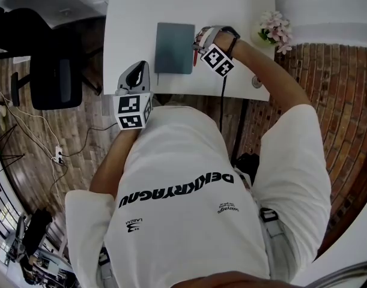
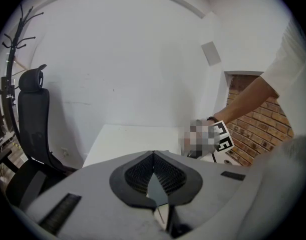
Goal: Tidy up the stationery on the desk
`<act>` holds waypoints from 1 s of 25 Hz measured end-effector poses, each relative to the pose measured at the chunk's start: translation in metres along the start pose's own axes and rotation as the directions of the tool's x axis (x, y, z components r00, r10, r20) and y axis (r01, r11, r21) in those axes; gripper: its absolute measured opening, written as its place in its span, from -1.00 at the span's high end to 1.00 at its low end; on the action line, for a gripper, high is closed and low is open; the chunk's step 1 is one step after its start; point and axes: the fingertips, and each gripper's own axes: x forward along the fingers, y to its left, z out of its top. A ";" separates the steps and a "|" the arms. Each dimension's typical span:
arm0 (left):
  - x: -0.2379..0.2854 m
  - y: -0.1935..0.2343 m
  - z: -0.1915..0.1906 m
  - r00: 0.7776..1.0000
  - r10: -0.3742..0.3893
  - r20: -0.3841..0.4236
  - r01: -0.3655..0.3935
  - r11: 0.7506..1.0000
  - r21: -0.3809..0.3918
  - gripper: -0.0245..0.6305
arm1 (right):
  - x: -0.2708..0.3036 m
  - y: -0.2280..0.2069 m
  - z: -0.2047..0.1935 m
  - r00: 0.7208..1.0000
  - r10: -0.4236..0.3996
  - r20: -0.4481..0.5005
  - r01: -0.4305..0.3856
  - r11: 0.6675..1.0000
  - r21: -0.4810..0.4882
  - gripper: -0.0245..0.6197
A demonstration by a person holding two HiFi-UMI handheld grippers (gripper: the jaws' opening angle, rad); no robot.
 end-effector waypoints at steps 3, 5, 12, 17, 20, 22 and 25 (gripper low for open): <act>0.003 -0.005 0.002 1.000 -0.017 0.001 0.017 1.000 0.011 0.93 | -0.010 0.005 -0.003 1.000 0.007 0.020 -0.010 0.981 0.193 0.73; 0.004 -0.010 0.004 0.999 -0.033 0.002 0.033 0.999 0.018 0.93 | -0.018 0.004 -0.004 0.999 -0.014 0.049 -0.005 0.930 0.368 0.76; 0.010 -0.019 0.010 0.997 -0.074 0.007 0.073 0.996 0.041 0.93 | -0.054 -0.024 -0.015 0.977 -0.207 0.052 0.067 0.527 0.847 0.92; 0.011 -0.022 0.015 0.996 -0.088 0.008 0.088 0.995 0.048 0.93 | -0.088 -0.036 -0.028 0.930 -0.367 -0.017 0.039 0.052 0.998 0.92; 0.015 -0.025 0.017 0.995 -0.100 0.006 0.100 0.994 0.050 0.93 | -0.104 -0.036 -0.034 0.890 -0.448 -0.083 -0.002 -0.185 0.983 0.92; 0.018 -0.029 0.019 0.994 -0.110 0.007 0.110 0.992 0.055 0.93 | -0.113 -0.036 -0.033 0.870 -0.480 -0.112 -0.042 -0.298 0.954 0.92; 0.021 -0.035 0.020 0.992 -0.125 0.007 0.124 0.990 0.070 0.93 | -0.128 -0.039 -0.031 0.826 -0.534 -0.178 -0.080 -0.424 0.902 0.92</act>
